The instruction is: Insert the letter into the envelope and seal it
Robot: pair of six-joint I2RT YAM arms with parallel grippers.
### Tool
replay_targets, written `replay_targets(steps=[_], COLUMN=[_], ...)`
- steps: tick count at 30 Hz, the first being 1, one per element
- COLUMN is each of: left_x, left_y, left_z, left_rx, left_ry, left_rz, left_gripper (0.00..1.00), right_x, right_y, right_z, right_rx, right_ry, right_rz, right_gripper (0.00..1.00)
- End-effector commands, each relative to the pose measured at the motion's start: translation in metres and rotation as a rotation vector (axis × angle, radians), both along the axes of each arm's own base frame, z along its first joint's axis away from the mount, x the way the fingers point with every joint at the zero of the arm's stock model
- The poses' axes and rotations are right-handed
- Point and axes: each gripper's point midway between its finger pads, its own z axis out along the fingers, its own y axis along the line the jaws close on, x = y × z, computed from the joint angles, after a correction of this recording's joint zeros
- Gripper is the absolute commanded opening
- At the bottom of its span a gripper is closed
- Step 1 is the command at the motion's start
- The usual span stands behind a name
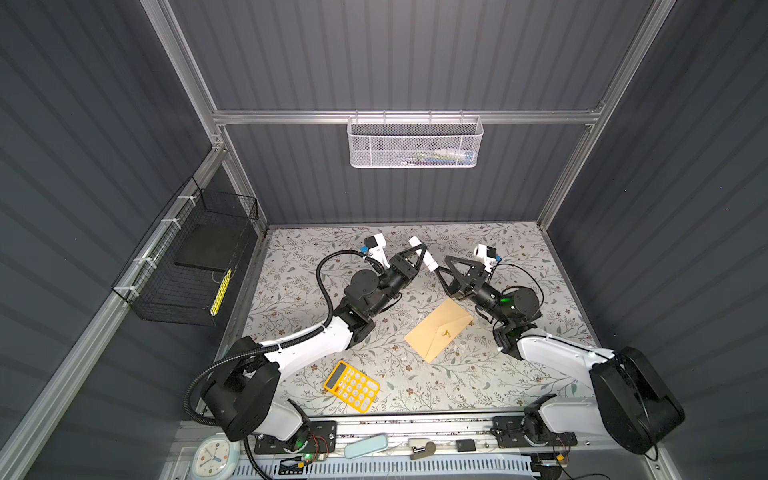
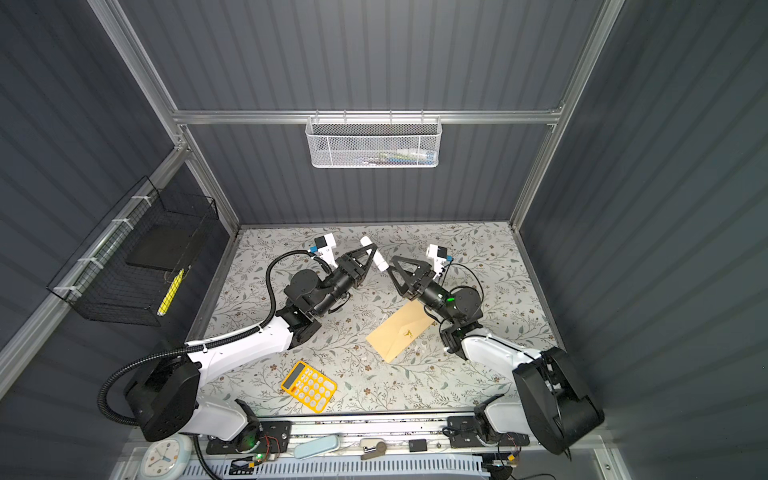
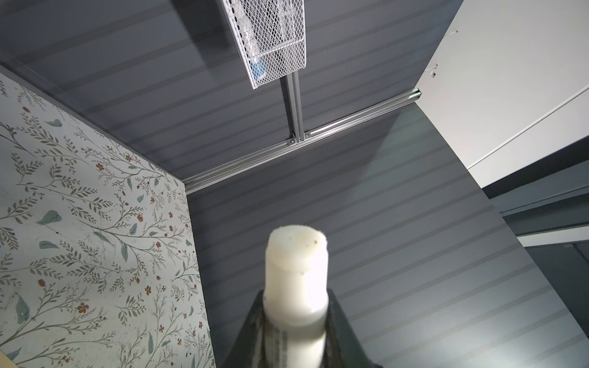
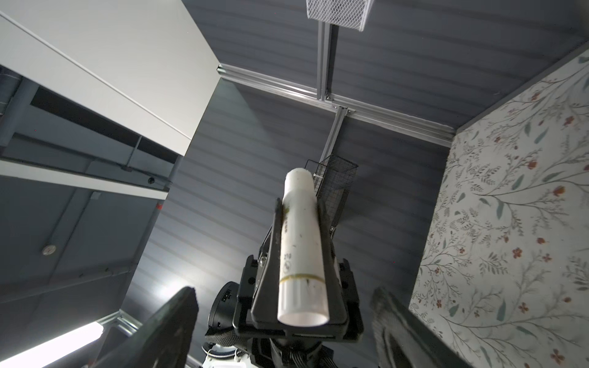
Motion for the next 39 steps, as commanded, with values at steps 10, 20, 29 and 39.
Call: replay_targets(steps=[10,20,29,39], left_x=[-0.003,-0.003,-0.003,-0.003], left_y=[0.005,0.006,0.007,0.008], left_z=[0.010,0.009,0.007,0.003], left_rx=[-0.016,-0.016,-0.014,-0.008], left_ry=[-0.055,-0.053,-0.052,-0.048], left_rz=[0.014,0.018,0.020,0.025], left_gripper=[0.00,0.00,0.00,0.00], right_x=[-0.015,-0.012,-0.011,-0.007], right_y=[0.009,0.014,0.016,0.018], right_z=[0.019,0.018,0.013,0.012], right_rx=[0.059,0.058,0.054,0.055], right_ry=[-0.067,-0.052,-0.034,-0.021], right_rz=[0.069,0.087,0.094,0.100], right_gripper=[0.76,0.57,0.46,0.32])
